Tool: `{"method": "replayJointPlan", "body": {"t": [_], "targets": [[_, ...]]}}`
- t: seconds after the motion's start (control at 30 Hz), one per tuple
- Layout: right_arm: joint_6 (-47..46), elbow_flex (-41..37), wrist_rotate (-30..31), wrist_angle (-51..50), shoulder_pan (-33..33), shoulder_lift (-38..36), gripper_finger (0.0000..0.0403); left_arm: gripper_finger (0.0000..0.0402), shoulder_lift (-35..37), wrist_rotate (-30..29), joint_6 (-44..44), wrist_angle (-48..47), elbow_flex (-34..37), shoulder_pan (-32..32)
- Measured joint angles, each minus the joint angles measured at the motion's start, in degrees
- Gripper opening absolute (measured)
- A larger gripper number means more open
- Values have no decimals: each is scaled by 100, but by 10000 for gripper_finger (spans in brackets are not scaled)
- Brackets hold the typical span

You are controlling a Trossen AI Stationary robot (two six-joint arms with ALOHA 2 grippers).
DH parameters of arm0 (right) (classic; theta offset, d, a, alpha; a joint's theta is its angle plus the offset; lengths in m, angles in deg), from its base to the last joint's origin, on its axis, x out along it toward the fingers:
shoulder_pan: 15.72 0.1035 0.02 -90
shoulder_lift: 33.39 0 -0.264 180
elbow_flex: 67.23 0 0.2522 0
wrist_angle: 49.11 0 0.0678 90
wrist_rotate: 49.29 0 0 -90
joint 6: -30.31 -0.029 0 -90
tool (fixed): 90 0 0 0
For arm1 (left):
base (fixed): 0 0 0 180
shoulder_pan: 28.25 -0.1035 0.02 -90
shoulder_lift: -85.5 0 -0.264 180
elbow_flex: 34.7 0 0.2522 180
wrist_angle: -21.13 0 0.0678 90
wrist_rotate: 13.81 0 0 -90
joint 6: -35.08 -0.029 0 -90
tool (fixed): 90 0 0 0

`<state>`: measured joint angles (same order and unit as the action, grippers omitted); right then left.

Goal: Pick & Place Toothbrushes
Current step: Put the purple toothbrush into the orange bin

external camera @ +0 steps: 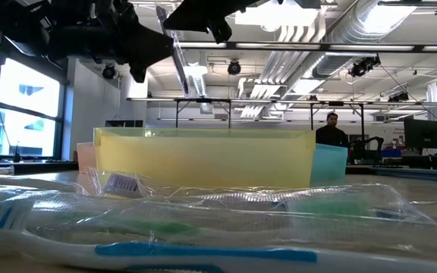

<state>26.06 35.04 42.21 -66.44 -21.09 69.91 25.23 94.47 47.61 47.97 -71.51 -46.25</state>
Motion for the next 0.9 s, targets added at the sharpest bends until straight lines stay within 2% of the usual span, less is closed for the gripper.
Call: {"method": "replayJointPlan", "body": {"t": [0.67, 0.9], "targets": [[-1, 0, 3, -4, -2, 0, 3, 25, 0, 24, 0, -4, 0, 0], [-2, 0, 4, -7, -2, 0, 3, 18, 0, 22, 0, -9, 0, 1]]}}
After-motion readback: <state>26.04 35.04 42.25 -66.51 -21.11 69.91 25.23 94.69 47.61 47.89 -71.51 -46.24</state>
